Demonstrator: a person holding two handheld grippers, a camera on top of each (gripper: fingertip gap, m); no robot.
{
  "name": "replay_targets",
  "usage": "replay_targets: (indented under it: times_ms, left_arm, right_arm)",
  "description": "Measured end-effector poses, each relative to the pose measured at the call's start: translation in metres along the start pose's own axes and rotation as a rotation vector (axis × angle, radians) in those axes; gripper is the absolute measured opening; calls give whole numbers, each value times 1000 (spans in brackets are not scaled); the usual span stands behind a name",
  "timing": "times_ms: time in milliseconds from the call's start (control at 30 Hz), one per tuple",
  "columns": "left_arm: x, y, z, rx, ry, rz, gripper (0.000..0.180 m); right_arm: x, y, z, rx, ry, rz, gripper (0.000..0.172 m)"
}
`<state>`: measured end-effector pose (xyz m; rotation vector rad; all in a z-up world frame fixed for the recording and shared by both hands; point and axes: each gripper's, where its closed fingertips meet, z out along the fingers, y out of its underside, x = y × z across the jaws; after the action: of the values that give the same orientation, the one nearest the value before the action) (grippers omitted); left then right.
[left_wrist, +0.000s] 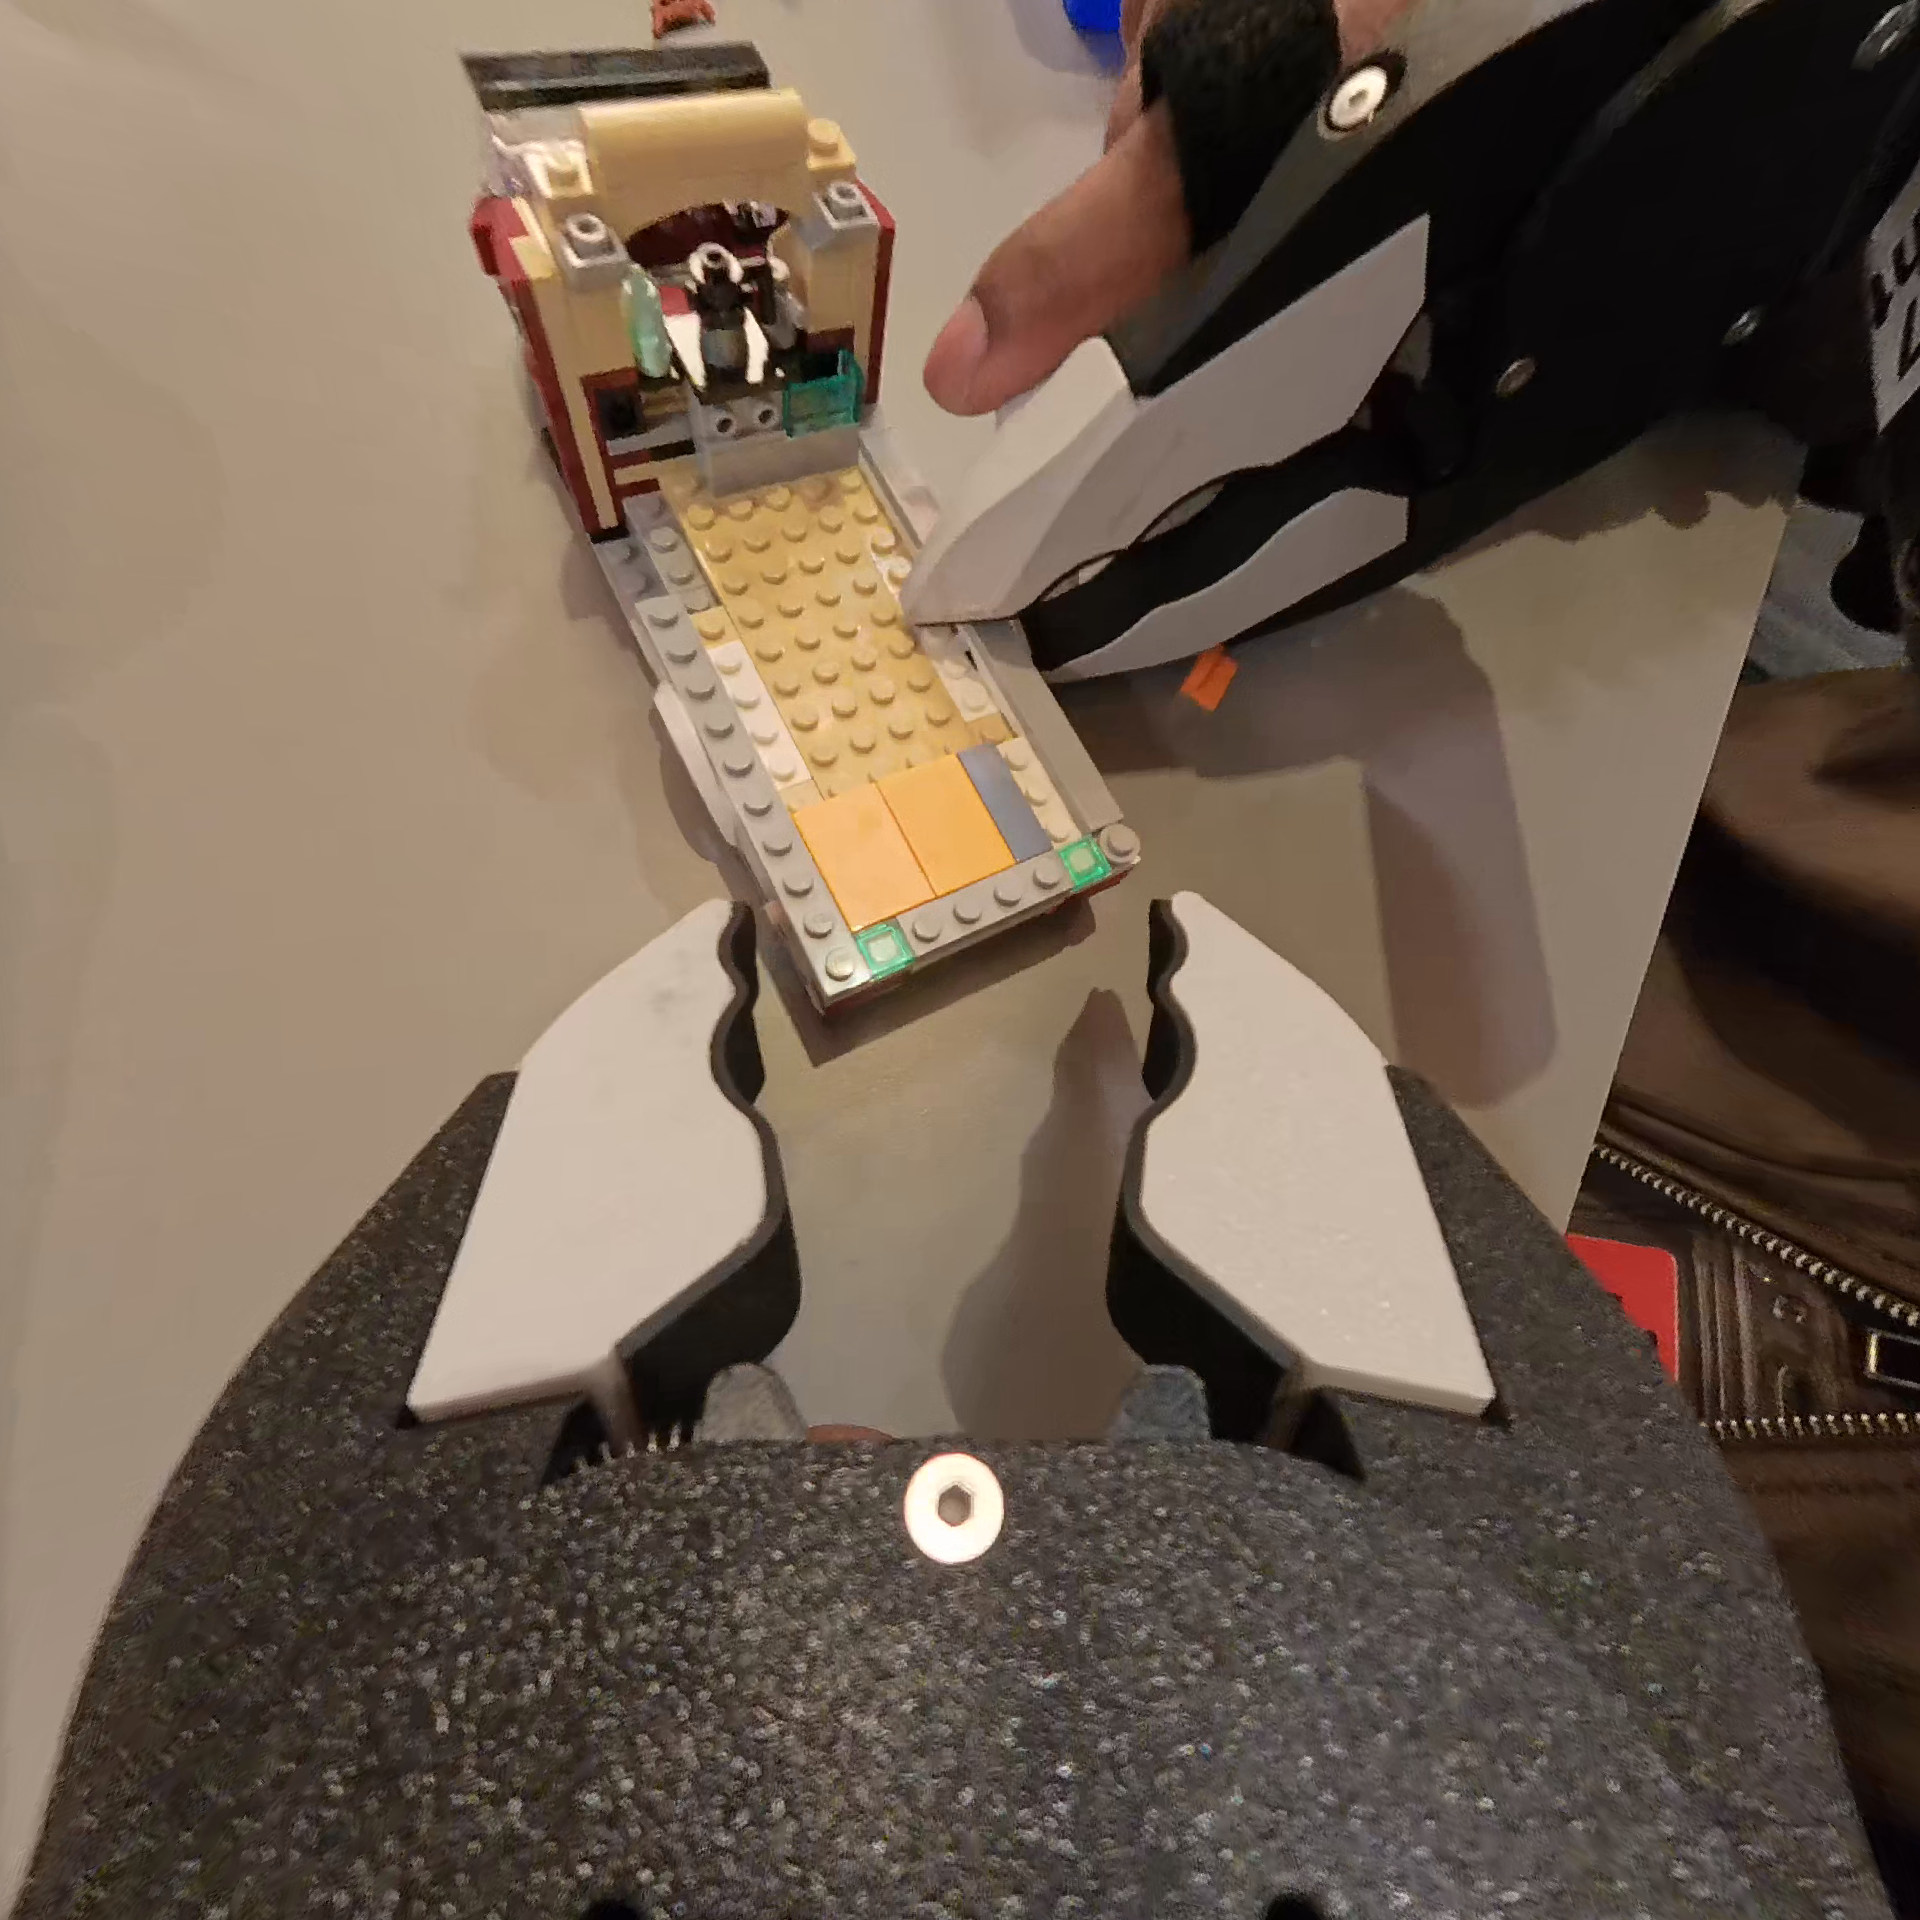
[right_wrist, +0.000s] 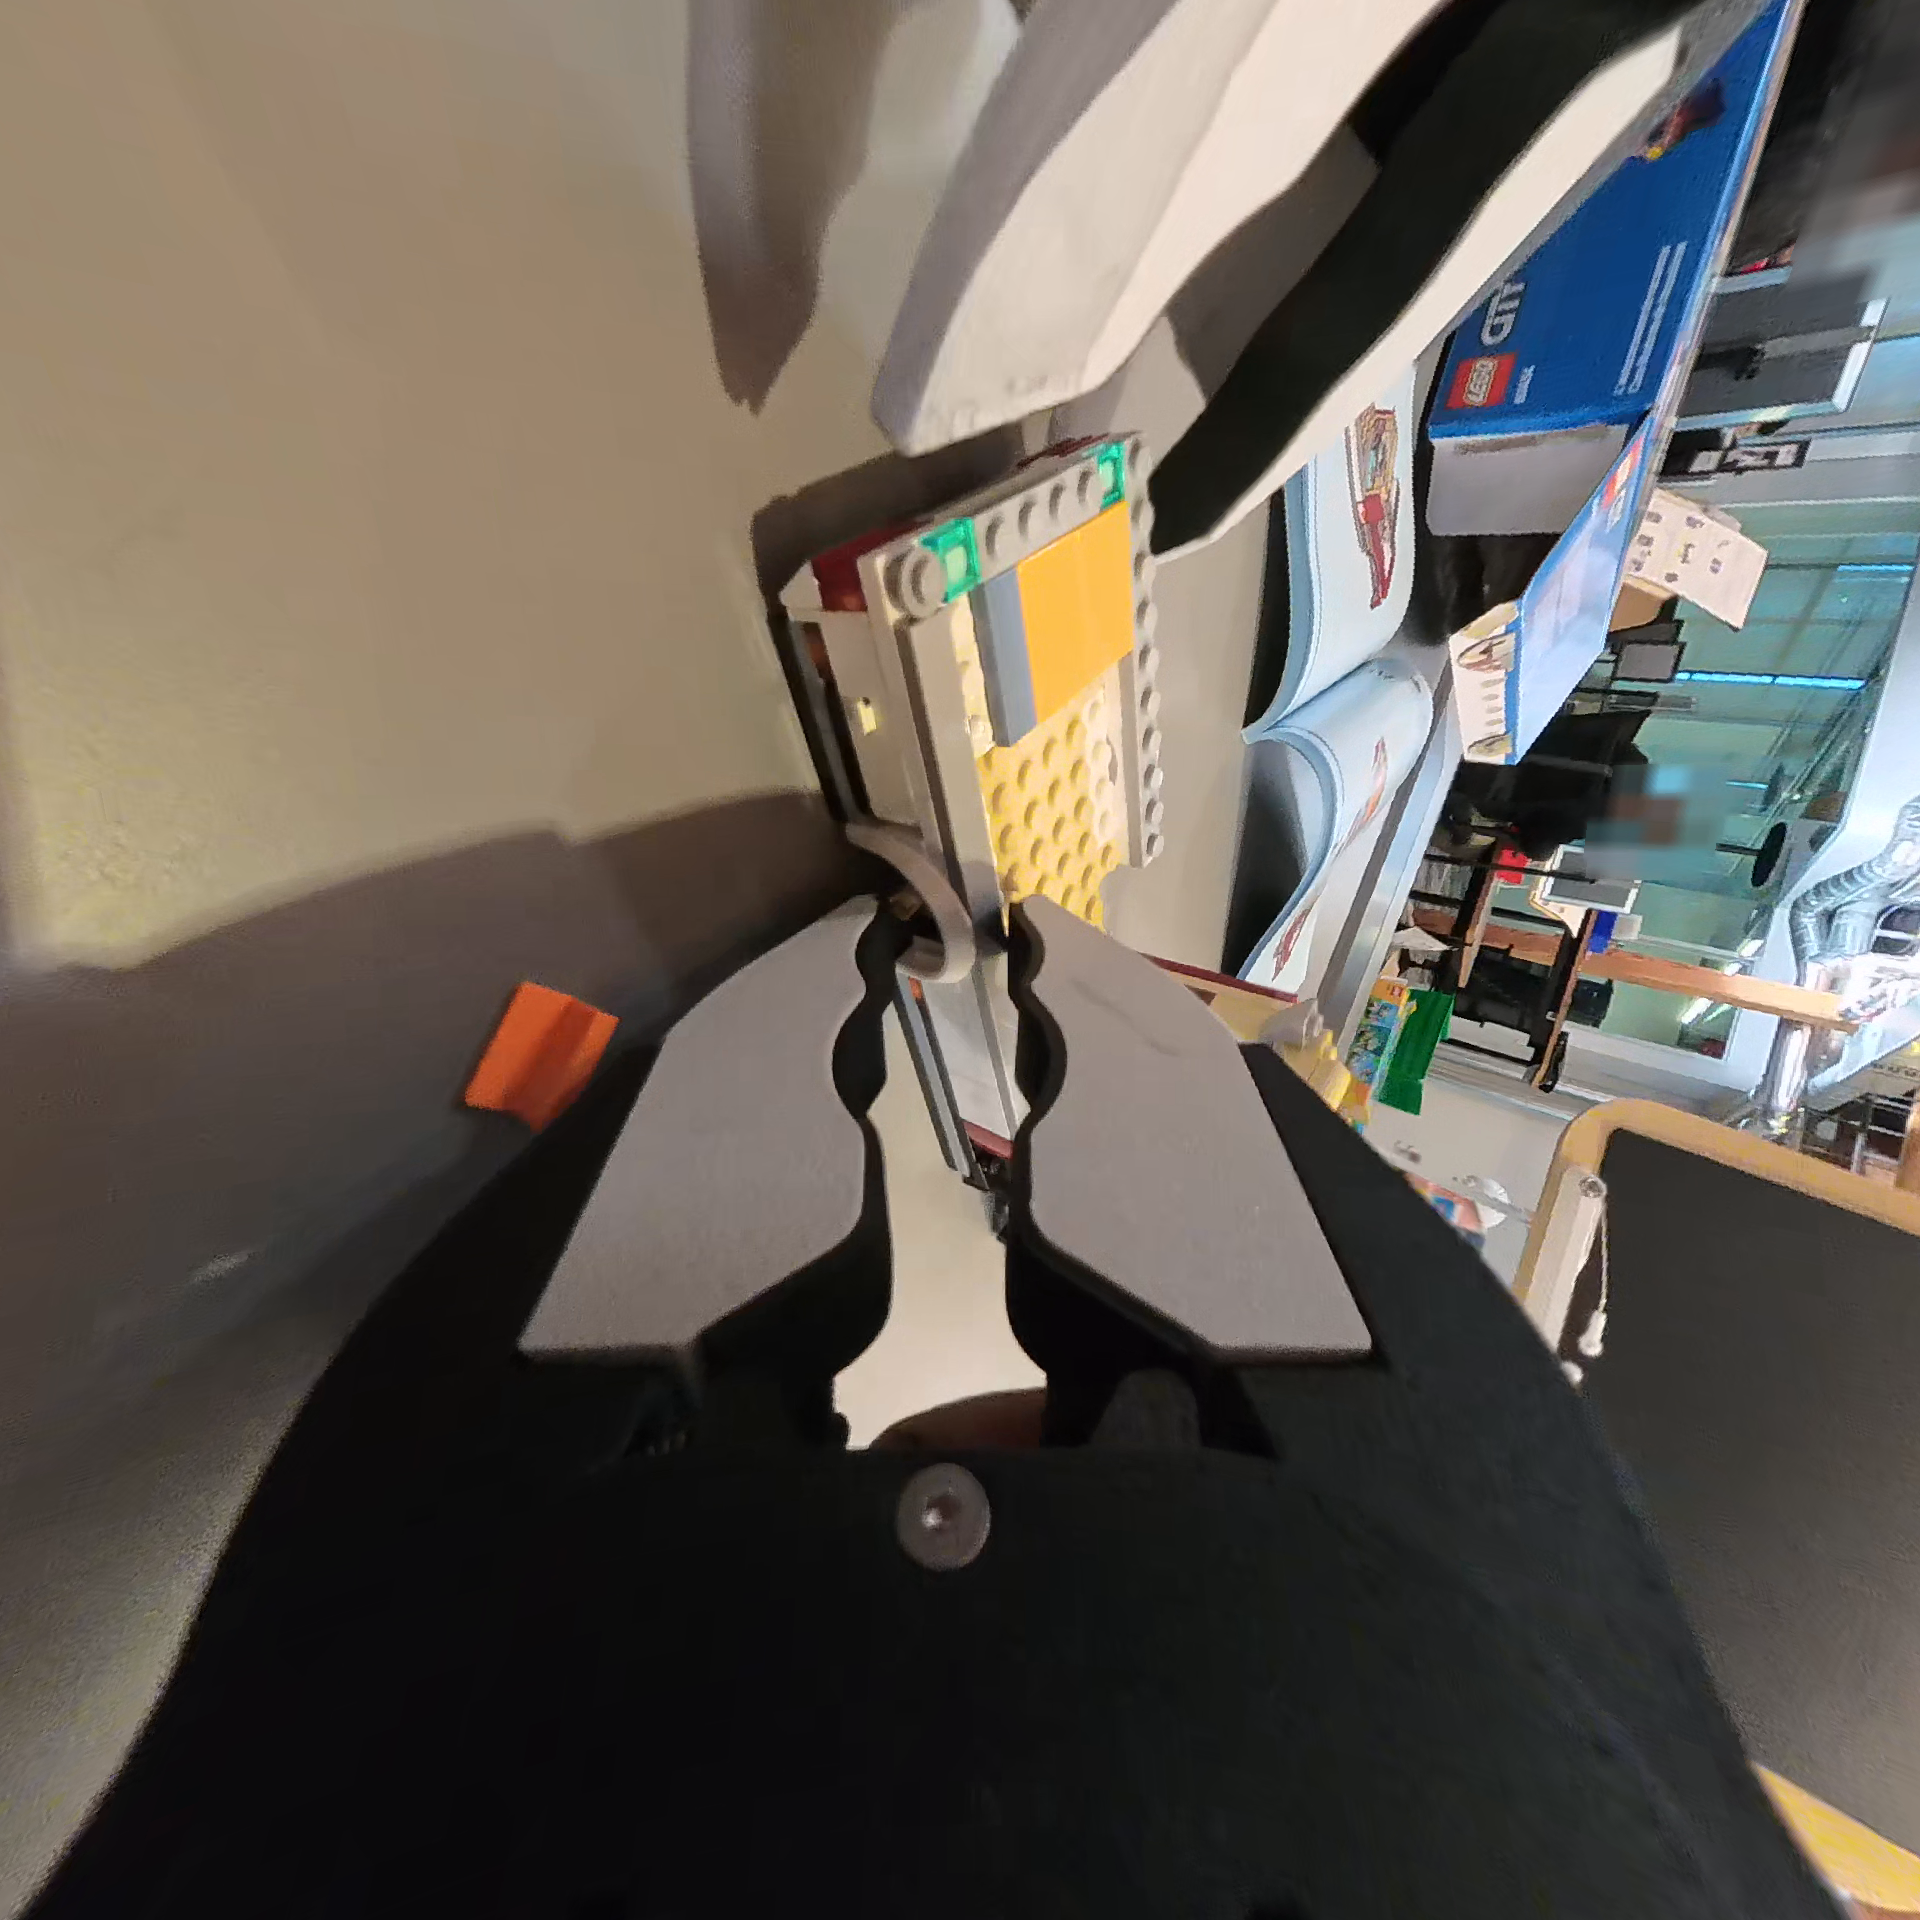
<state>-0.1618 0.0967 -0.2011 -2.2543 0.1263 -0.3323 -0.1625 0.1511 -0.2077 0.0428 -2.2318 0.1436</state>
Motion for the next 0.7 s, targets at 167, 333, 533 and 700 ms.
replay_targets:
  times_ms: [167, 333, 533, 700]
  left_arm:
    - [-9, -8, -11, 96, -49, -47, 81]
    - [-10, -30, -19, 243, -96, -60, 94]
    - [-6, -50, -20, 355, -123, -23, 97]
    - [-12, -43, -10, 279, -102, -81, 100]
  right_arm:
    - [12, -2, -7, 23, 36, 138, 21]
    - [31, -5, -17, 62, 94, 332, 20]
    - [38, -22, -25, 119, 108, 426, 20]
    - [35, -28, -24, 121, 101, 434, 20]
